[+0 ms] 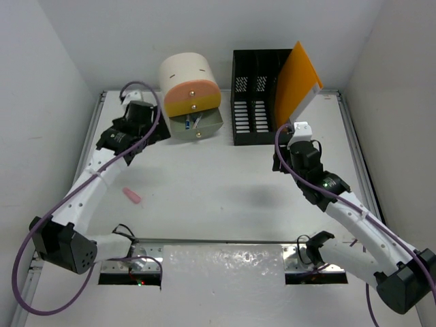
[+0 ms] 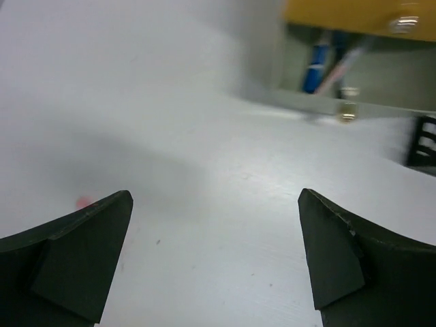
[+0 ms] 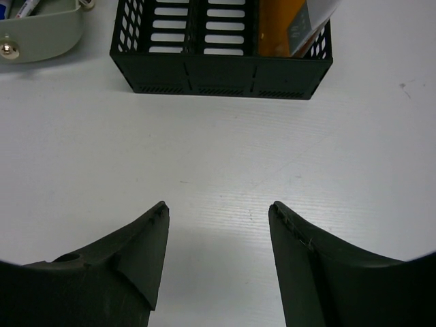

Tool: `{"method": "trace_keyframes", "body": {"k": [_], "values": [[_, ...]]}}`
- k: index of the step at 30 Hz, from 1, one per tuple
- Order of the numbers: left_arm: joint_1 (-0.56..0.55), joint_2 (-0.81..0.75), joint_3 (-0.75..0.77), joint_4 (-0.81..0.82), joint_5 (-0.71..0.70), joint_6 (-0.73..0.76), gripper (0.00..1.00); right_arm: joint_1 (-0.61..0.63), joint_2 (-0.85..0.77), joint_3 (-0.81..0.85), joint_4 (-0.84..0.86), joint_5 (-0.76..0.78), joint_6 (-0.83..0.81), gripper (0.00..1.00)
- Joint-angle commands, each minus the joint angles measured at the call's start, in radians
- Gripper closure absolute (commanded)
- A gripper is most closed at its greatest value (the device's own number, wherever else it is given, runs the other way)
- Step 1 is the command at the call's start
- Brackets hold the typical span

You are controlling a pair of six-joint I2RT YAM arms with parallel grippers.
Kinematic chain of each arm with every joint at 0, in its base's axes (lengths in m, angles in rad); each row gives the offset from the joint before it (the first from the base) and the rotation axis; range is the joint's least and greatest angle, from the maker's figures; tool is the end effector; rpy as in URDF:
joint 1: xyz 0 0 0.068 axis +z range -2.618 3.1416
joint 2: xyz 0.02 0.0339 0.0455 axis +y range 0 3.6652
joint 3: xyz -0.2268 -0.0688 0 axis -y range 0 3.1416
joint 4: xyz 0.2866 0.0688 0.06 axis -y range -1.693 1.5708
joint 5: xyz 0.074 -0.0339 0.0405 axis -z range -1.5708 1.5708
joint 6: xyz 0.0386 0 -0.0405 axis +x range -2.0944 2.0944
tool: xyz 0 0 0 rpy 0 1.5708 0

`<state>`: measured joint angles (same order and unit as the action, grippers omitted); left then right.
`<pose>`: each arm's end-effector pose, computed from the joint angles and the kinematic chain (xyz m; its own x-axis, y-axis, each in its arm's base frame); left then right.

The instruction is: Organize the desk

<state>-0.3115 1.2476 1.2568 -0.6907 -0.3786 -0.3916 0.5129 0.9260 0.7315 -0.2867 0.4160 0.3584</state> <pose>0.3083 -0.0843 0.3220 -0.5587 -0.1927 -0.8067 -0.2182 0.9725 -0.0812 0.2459 0.1206 0.2476 -0.4256 0.1285 -0.8957 0.0134 0.9906 0.1358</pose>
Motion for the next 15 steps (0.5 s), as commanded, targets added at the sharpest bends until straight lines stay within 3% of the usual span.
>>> {"method": "trace_keyframes", "body": {"k": [1, 3, 5, 7, 12, 15], "values": [[0.055, -0.040, -0.054, -0.200, -0.216, -0.314, 0.04, -0.002, -0.009, -0.007, 0.058, 0.017, 0.008, 0.41], [0.104, -0.050, -0.101, -0.285, -0.229, -0.468, 0.29, -0.004, -0.004, -0.009, 0.063, 0.009, 0.005, 0.41], [0.144, -0.065, -0.182, -0.317, -0.198, -0.516, 0.45, -0.002, 0.000, -0.012, 0.067, 0.006, 0.004, 0.41], [0.187, -0.073, -0.239, -0.339, -0.155, -0.573, 0.49, -0.002, 0.002, -0.020, 0.077, 0.004, 0.004, 0.41], [0.224, -0.092, -0.395, -0.302, -0.148, -0.697, 0.43, -0.005, 0.000, -0.040, 0.098, 0.009, 0.019, 0.40], [0.274, -0.074, -0.436, -0.236, -0.089, -0.698, 0.41, -0.005, 0.008, -0.052, 0.095, 0.003, 0.027, 0.40]]}}
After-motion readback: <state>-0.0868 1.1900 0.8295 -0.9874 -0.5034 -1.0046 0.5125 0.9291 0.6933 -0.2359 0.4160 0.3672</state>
